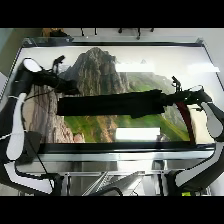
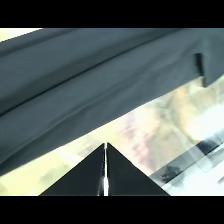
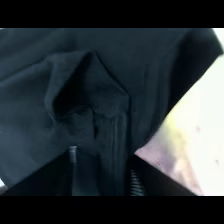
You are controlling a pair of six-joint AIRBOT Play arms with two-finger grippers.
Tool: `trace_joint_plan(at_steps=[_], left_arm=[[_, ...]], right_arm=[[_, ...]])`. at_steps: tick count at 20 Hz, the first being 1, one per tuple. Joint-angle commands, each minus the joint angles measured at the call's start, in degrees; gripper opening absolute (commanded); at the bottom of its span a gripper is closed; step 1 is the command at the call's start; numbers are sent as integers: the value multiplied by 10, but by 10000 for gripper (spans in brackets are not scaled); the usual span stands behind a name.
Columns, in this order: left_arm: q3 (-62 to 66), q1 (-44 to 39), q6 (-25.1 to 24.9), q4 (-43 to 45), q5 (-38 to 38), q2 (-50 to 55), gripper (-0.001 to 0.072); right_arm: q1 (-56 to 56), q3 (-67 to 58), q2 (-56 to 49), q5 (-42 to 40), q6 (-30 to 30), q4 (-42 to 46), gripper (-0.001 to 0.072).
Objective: Fold the shirts.
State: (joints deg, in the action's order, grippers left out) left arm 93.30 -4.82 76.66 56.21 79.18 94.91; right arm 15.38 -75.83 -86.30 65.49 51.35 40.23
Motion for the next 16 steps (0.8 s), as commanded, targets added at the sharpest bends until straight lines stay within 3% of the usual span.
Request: trace_joint_plan(at_steps=[1,2,7,11,16], left_arm=[[0,-89,-1,-9,-73,24,15],[0,-117,2,-9,-100,37,15],[0,-232,38,-9,-254,128,16],[1,-303,63,-10,-362,185,16],[125,-341,94,-10,-310,270,16]], right_arm=[[-16,-1,-1,-6,-6,-31,260],[-20,-1,0,-5,-6,-40,36],[-22,-1,59,8,-6,-70,28],[-23,-31,145,79,-3,-86,27],[-23,-73,220,83,-3,-101,27]])
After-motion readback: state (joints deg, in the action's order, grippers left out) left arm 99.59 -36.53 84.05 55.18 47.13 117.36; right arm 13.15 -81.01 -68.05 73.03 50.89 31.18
